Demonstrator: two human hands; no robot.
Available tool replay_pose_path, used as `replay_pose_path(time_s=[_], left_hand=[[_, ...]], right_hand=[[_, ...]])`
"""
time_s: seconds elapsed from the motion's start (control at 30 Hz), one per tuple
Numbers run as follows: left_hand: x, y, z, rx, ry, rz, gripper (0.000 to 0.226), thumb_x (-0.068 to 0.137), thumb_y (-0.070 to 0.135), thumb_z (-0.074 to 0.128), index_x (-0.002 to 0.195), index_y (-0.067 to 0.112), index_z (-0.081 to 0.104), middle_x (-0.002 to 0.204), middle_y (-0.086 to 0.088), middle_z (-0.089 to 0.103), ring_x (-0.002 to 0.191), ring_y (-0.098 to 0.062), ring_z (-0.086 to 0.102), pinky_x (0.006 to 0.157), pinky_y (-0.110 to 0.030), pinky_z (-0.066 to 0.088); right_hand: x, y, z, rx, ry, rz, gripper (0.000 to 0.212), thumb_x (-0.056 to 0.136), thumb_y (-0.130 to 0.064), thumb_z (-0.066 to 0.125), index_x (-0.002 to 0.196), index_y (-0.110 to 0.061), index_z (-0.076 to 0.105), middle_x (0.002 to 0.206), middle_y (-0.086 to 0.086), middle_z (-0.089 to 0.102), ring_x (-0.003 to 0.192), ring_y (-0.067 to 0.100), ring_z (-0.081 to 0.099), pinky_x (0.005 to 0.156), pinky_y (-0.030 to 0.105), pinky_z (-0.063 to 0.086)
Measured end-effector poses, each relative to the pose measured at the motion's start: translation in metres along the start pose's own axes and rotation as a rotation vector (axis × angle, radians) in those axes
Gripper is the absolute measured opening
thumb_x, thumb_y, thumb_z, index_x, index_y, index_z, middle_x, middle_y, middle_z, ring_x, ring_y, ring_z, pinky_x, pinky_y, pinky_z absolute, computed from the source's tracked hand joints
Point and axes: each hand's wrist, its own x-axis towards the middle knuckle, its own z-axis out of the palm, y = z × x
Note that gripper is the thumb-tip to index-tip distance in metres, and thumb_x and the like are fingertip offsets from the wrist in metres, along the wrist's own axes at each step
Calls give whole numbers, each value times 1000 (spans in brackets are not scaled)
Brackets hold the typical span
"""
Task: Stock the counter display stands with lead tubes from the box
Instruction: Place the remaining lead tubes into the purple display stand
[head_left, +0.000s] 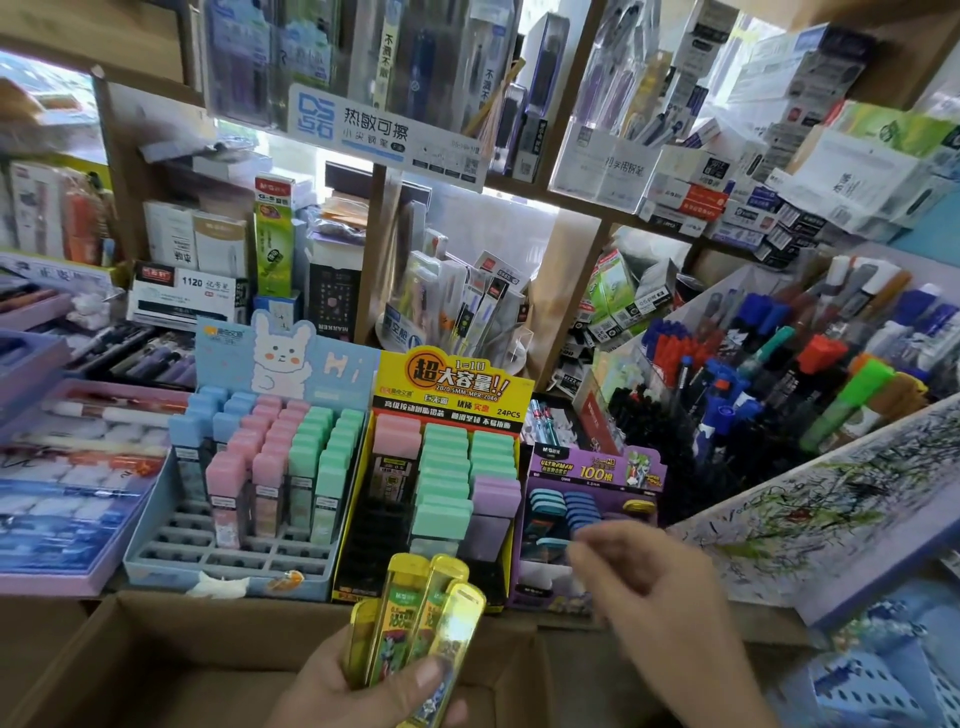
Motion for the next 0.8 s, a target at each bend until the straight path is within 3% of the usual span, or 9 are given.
replay_pose_path(time_s=[0.07, 0.17, 0.27, 0.33, 0.43, 0.57, 0.7, 0.8], left_hand=[[1, 1, 1, -19, -34, 14, 62, 41, 11, 100, 100, 11, 83, 112, -22, 76, 93, -44, 75, 66, -44, 64], [3, 2, -1, -45, -111, 10, 85, 28, 16, 108, 109, 11, 80, 115, -27, 73, 92, -46, 74, 68, -44, 63], [6, 1, -6, -49, -168, 19, 86, 43, 12, 105, 123, 5, 73, 126, -32, 66, 100, -49, 69, 77, -48, 58], [8, -1, -7, -52, -188, 25, 73, 59, 12, 100, 125, 5, 72, 130, -32, 65, 112, -52, 65, 84, -49, 57], [7, -1, -5, 14, -68, 66, 32, 79, 21, 82, 110, 15, 80, 118, -26, 73, 103, -41, 74, 74, -37, 62], [4, 6, 2, 181, 81, 69, 22, 72, 39, 75, 93, 35, 83, 102, -7, 81, 89, -18, 78, 76, -29, 54], [-1, 8, 6, 122, 117, 16, 22, 71, 21, 76, 88, 9, 83, 96, -30, 76, 84, -44, 77, 58, -36, 62], [-4, 11, 8, 105, 144, -1, 24, 69, 18, 76, 87, 2, 82, 95, -31, 75, 83, -46, 76, 58, -40, 62]], right_hand=[[-9, -10, 18, 116, -184, 147, 7, 90, -24, 77, 97, -23, 76, 80, 0, 78, 54, 13, 67, 48, 20, 48], [-17, -15, 37, 268, -320, 305, 17, 89, -23, 79, 105, -19, 75, 89, 6, 79, 54, 16, 66, 44, 20, 46], [-20, -16, 46, 373, -393, 361, 20, 86, -16, 82, 104, -15, 76, 90, 12, 79, 53, 18, 65, 45, 22, 46], [-21, -15, 48, 389, -401, 368, 19, 86, -12, 82, 104, -11, 74, 89, 14, 79, 54, 17, 65, 45, 22, 47], [-20, -13, 45, 449, -388, 371, 21, 85, -12, 82, 101, -3, 71, 88, 22, 76, 53, 21, 65, 44, 24, 47], [-18, -7, 23, 520, -322, 309, 29, 77, -17, 81, 97, 2, 70, 85, 26, 73, 56, 27, 65, 42, 27, 49], [-11, -3, -12, 489, -150, 160, 9, 76, -13, 77, 85, -12, 77, 79, 25, 71, 55, 28, 63, 40, 29, 50], [-5, 4, -39, 305, 3, 30, 14, 80, -10, 75, 88, -21, 78, 73, 17, 72, 55, 27, 66, 44, 28, 54]])
